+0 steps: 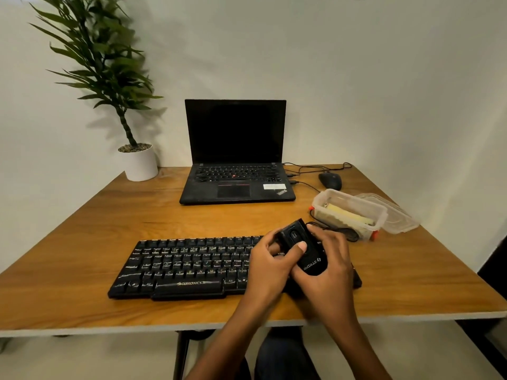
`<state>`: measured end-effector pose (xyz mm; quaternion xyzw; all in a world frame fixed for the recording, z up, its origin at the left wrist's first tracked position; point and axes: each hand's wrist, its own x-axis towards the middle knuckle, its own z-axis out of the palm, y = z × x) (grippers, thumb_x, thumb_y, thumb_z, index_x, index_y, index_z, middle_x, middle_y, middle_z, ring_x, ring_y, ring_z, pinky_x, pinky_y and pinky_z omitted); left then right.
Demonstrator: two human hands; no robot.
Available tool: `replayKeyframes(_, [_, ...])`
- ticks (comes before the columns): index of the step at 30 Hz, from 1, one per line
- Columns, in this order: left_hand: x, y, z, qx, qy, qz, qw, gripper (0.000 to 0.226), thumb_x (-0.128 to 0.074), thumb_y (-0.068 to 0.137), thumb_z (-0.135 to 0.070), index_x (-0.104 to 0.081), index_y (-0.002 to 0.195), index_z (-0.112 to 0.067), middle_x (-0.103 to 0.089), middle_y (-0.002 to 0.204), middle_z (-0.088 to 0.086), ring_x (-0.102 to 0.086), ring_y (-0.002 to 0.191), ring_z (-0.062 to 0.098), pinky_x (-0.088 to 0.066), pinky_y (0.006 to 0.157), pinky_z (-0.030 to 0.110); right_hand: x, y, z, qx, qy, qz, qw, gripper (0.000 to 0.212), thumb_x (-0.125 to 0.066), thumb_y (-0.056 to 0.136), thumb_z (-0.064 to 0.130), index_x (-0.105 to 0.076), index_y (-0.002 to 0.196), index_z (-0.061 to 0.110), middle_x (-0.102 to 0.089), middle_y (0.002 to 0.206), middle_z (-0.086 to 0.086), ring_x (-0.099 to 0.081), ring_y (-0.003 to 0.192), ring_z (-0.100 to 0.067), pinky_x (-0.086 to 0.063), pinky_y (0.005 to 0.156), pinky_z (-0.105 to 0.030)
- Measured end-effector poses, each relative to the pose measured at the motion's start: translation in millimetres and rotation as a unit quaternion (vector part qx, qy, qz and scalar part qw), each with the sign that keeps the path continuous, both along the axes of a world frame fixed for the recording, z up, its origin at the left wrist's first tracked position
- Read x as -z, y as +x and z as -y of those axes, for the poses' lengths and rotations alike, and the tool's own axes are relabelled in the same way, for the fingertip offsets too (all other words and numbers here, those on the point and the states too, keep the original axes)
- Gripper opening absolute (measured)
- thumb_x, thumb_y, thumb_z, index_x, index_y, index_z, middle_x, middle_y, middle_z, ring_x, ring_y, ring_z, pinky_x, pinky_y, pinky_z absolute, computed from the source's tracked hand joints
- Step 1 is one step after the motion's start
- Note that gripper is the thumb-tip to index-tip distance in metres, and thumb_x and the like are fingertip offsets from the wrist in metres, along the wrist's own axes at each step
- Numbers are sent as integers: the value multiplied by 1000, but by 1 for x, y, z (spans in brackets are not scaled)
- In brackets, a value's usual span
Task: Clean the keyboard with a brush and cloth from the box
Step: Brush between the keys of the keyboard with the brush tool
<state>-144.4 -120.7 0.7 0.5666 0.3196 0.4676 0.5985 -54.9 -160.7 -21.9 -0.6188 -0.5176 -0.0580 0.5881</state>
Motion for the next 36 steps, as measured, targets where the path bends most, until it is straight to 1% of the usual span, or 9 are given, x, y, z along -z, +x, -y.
replayKeyframes(6, [3,1,-6,-20,40,-10,999,12,-68,85,-18,-62,94,-21,-71,78,5,-68,69,9,-54,59,20,2,-3,3,-5,24,19,1000,53,-60,67,36,-55,116,18,-42,107,10,-52,99,-16,-40,82,-17])
replayKeyframes(10, [0,1,-8,-35,47,-23,998,22,-67,86,-25,-63,104,-12,-66,63,0,-64,58,4,-50,51,17,2,0,7,-24,-1,6,1000,54,-62,66,41,-50,117,30,-43,108,12,-49,102,-6,-39,83,-11])
replayKeyframes(13, [-5,1,-5,-11,-25,27,999,16,-55,92,-21,-60,105,-11,-71,68,-7,-68,65,2,-50,52,15,-6,4,15,-68,-13,-139,988,56,-81,62,39,-53,110,35,-53,111,15,-56,103,-1,-49,79,-14])
replayKeyframes(17, [-13,7,0,34,-19,-11,999,18,-58,89,-33,-65,96,-17,-72,84,-3,-68,73,0,-50,60,13,-18,11,24,-171,29,-452,875,47,-76,58,20,-60,101,27,-65,88,3,-58,57,-5,-47,46,-16])
replayKeyframes(21, [-23,18,-1,117,41,-103,987,13,-60,87,-34,-65,89,-22,-66,80,-11,-60,66,-13,-43,59,4,-29,25,25,-282,95,-672,678,48,-73,62,22,-60,108,14,-63,81,-2,-40,46,-5,-36,36,-14])
replayKeyframes(26, [-29,22,-28,190,143,-251,938,27,-58,86,-40,-62,108,-25,-62,106,-15,-57,97,-6,-46,86,17,-38,58,32,-230,125,-710,654,31,-60,71,31,-58,98,15,-63,93,-6,-35,42,-2,-32,36,-11])
replayKeyframes(29, [-16,16,-61,137,235,-463,843,68,-60,78,-57,-43,137,-28,-40,146,-6,-34,136,14,-15,116,48,-34,86,41,-202,183,-723,634,70,-81,44,32,-57,107,15,-64,86,-4,-40,47,-3,-36,40,-12])
replayKeyframes(32, [-4,15,-79,154,257,-565,769,84,-58,80,-59,-22,148,-26,-19,157,-3,-14,145,17,17,111,55,-30,105,48,-171,210,-724,635,83,-81,29,34,-56,106,18,-68,70,-1,-43,53,-4,-35,47,-12])
replayKeyframes(36, [7,25,-86,168,273,-608,726,89,-55,80,-64,-17,150,-25,-21,157,-1,-14,144,20,21,107,58,-18,111,46,-123,197,-716,658,76,-77,34,41,-56,105,22,-69,75,1,-47,54,-4,-36,49,-12])
